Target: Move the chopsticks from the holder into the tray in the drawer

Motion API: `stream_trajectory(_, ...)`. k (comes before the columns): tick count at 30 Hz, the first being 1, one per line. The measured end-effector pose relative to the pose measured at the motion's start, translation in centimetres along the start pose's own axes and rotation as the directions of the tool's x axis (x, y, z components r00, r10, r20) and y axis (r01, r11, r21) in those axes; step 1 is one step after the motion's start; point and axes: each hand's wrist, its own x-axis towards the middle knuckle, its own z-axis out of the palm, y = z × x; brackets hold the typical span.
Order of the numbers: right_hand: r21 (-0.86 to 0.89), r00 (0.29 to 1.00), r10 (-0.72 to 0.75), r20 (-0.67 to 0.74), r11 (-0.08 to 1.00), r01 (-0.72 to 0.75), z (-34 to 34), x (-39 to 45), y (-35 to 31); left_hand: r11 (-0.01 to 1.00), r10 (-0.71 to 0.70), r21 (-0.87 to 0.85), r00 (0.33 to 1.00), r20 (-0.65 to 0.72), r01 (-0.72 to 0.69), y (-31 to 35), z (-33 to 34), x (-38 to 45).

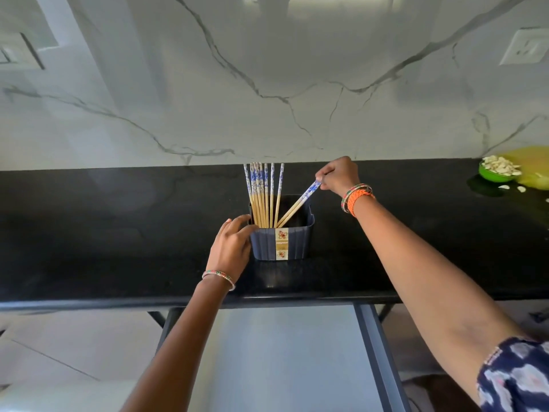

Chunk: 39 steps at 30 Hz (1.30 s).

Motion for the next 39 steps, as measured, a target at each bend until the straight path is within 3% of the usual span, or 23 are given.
stream_trajectory(5, -0.018, 0.980, -0.131, -0.152, 0.991, 0.130, -4.7, -3.1, -2.4, 0.999, -0.026, -0.046, 0.999, -0.045, 0.024, 1.1, -2.7, -1.7)
stream_trajectory(9, 0.059, 0.952, -0.153, -0.267, 0.983, 0.175, -9.3, -7.1, -4.0, 0.995, -0.005, -0.099, 0.997, -0.078, -0.003, 2.6, -4.3, -3.6)
stream_trajectory(12, 0.268, 0.936, -0.033, -0.350, 0.954, 0.134, -11.4, -11.7, -2.9, 0.985, -0.017, -0.174, 0.993, -0.115, -0.003, 3.7, -5.0, -5.9)
stream_trajectory(15, 0.540, 0.923, 0.147, -0.355, 0.839, 0.074, -11.0, -18.3, 1.4, 0.958, -0.101, -0.280, 0.986, -0.129, 0.061, 4.3, -4.5, -10.1)
stream_trajectory(18, 0.690, 0.900, 0.350, -0.259, 0.719, -0.081, -8.0, -25.6, 7.0, 0.885, -0.274, -0.407, 0.960, -0.061, 0.227, 3.9, -2.8, -16.1)
stream_trajectory(20, 0.722, 0.867, 0.468, -0.172, 0.659, -0.212, -5.5, -30.2, 10.7, 0.767, -0.448, -0.503, 0.894, 0.023, 0.398, 3.1, -1.1, -20.3)
stream_trajectory(22, 0.715, 0.836, 0.545, -0.057, 0.607, -0.346, -3.2, -34.3, 14.1, 0.627, -0.594, -0.543, 0.794, 0.129, 0.558, 1.9, 0.6, -24.2)
stream_trajectory(24, 0.681, 0.806, 0.590, 0.053, 0.569, -0.461, -1.3, -37.2, 17.0, 0.560, -0.668, -0.489, 0.714, 0.211, 0.669, 0.6, 2.2, -27.6)
stream_trajectory(28, 0.599, 0.770, 0.631, 0.090, 0.584, -0.548, 1.1, -39.9, 20.4, 0.457, -0.722, -0.413, 0.600, 0.345, 0.788, -1.3, 4.6, -32.6)
stream_trajectory(35, 0.411, 0.719, 0.688, 0.094, 0.631, -0.658, 4.1, -41.2, 22.0, 0.408, -0.697, -0.305, 0.509, 0.506, 0.861, -3.1, 6.4, -37.3)
stream_trajectory(39, 0.235, 0.738, 0.668, 0.099, 0.705, -0.669, 5.3, -41.4, 22.8, 0.392, -0.659, -0.295, 0.490, 0.571, 0.871, -3.2, 6.7, -37.6)
